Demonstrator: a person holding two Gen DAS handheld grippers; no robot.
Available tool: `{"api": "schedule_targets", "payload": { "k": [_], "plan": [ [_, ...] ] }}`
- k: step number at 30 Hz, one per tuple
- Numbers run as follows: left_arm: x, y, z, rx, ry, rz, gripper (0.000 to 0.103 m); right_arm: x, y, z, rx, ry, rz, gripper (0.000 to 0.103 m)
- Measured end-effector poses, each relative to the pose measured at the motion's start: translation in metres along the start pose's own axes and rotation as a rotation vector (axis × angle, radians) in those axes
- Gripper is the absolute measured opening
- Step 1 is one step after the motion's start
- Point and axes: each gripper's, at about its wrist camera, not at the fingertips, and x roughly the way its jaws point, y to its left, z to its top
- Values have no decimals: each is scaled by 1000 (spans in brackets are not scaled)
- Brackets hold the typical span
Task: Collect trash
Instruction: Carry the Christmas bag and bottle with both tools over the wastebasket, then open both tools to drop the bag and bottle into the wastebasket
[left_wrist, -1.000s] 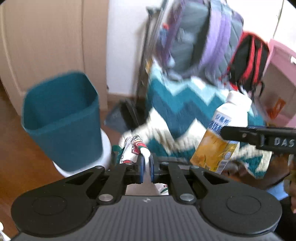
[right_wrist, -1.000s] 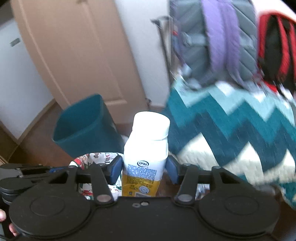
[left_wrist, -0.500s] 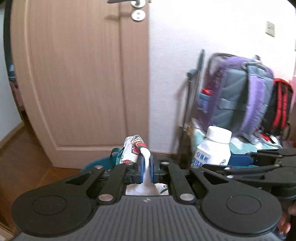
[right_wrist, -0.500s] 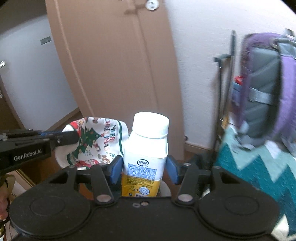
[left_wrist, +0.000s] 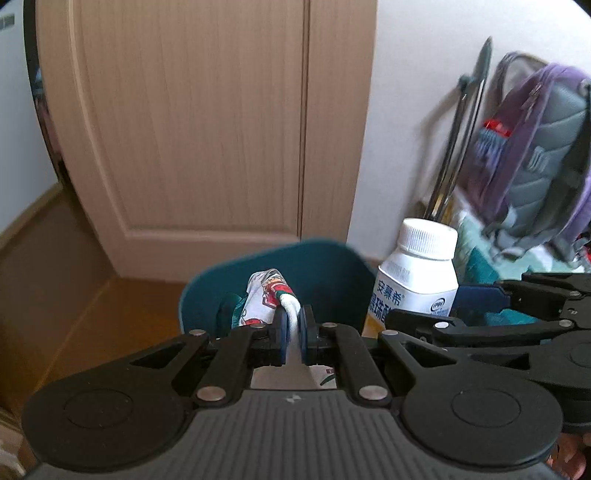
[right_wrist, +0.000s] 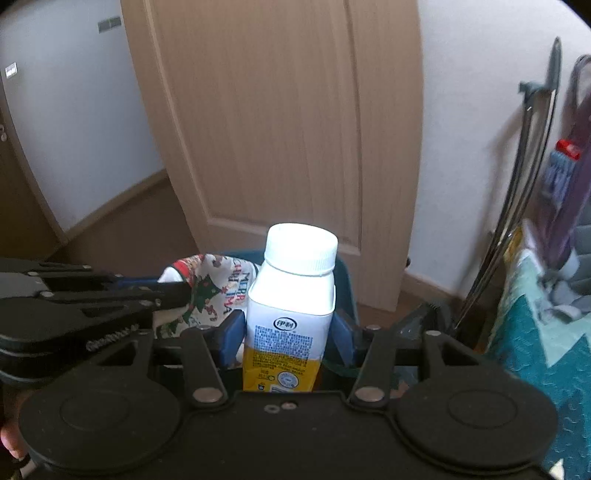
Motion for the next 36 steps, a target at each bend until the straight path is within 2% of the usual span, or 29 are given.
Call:
{"api": "schedule_targets", "payload": {
  "k": [11,18,21,23,24,33,36],
  "plan": [
    [75,21,-36,-108,186,-27,7,56,-11,-20,5,180,-11,51],
    [92,17,-43,-131,253,-55,9,50,-8,-26,-20,188,-26,51],
    [89,17,-43,-147,255,-62,22,38,-10,-25,-8,167,-19,52],
    [84,17,-43,-159,253,-59,45,30,-15,-24,4,152,-17,52],
    [83,17,-43,-163,249,-59,49,25,-17,-24,13,147,-19,52],
    [25,4,-35,-150,172,-78,50,-37,-30,-29,66,80,2,52],
    [0,-5,-35,-132,141,-87,56,-63,-31,-31,72,51,3,53]
  ]
}}
